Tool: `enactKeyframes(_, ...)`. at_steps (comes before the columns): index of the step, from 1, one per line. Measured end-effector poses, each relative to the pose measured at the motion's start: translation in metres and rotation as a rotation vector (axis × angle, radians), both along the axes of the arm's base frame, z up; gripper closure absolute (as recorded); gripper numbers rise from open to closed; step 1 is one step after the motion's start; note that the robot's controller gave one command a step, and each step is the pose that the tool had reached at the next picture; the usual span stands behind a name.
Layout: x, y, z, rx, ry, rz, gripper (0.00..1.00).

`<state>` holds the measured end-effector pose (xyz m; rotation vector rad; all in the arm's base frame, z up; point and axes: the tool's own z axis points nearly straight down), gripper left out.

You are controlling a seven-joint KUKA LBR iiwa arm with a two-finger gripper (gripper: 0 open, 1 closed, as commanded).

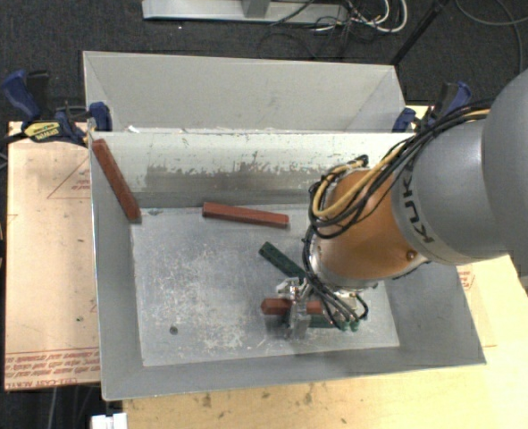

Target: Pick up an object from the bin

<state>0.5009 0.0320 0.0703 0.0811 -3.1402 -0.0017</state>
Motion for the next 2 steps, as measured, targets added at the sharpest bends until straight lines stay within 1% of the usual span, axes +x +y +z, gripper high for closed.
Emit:
enactKeyframes(1, 0.000, 0.000, 0.000, 0.000, 0.000, 0.000, 1.00)
enactKeyframes(2, 0.013, 0.040, 0.153, 0.000, -0.005, 0.051, 1.00)
